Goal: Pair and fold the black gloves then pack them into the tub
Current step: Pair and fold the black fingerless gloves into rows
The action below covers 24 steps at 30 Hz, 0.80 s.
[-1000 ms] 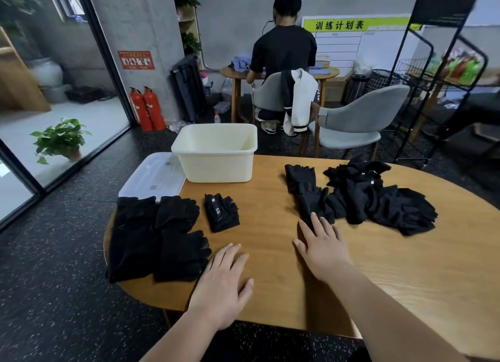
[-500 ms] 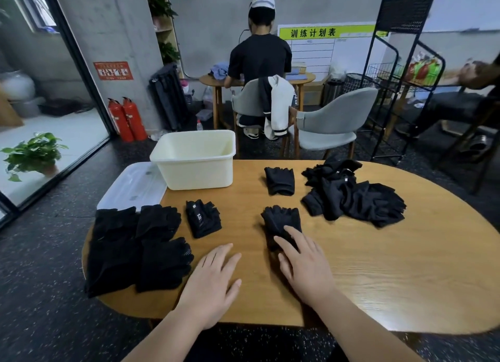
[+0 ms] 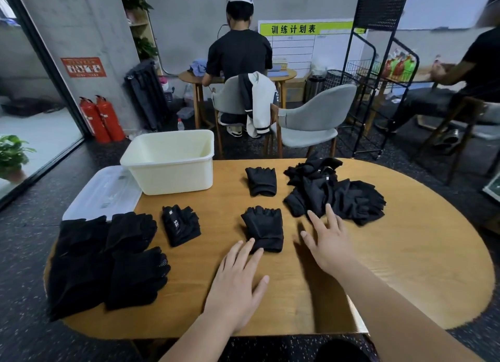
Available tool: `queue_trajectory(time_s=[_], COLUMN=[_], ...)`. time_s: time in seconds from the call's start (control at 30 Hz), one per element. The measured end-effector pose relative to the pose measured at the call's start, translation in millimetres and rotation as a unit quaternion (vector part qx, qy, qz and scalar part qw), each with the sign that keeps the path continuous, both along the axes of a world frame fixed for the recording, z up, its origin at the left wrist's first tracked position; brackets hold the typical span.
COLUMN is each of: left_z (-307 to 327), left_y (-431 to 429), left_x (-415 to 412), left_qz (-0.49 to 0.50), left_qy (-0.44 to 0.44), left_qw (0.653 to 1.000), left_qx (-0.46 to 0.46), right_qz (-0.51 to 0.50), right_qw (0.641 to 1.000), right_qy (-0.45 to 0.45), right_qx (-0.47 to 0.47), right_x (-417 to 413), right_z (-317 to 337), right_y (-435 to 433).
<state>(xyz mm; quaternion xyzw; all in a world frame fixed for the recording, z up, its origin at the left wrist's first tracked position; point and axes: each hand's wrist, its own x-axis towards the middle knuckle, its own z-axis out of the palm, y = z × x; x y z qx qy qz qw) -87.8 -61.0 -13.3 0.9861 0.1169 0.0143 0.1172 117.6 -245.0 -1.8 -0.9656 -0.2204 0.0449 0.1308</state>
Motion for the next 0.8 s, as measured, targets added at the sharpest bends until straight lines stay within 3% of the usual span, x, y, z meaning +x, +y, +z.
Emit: queue_trajectory(time_s=[0.17, 0.27, 0.4, 0.63, 0.8], left_z=[-4, -5, -4, -4, -2], left_y=[1, 2, 1, -1, -1], left_x=[2, 2, 1, -1, -3], left_qz=[-0.011, -0.004, 0.006, 0.034, 0.041], left_qy=[-0.004, -0.014, -0.025, -0.037, -0.035], left_qw=[1.000, 1.000, 1.000, 0.999, 0.999], left_qx=[-0.008, -0.012, -0.018, -0.003, 0.001], right_qz=[-0.001, 0.007, 0.094, -0.051, 0.010], right_qw=[1.000, 0.991, 0.949, 0.968, 0.964], right_qy=[-0.016, -0.113, -0.246, -0.214, -0.261], right_qx=[-0.007, 0.073, 0.175, 0.118, 0.052], right_x=[3, -13, -24, -23, -36], right_z=[-6, -13, -20, -27, -27], right_y=[10, 9, -3, -6, -7])
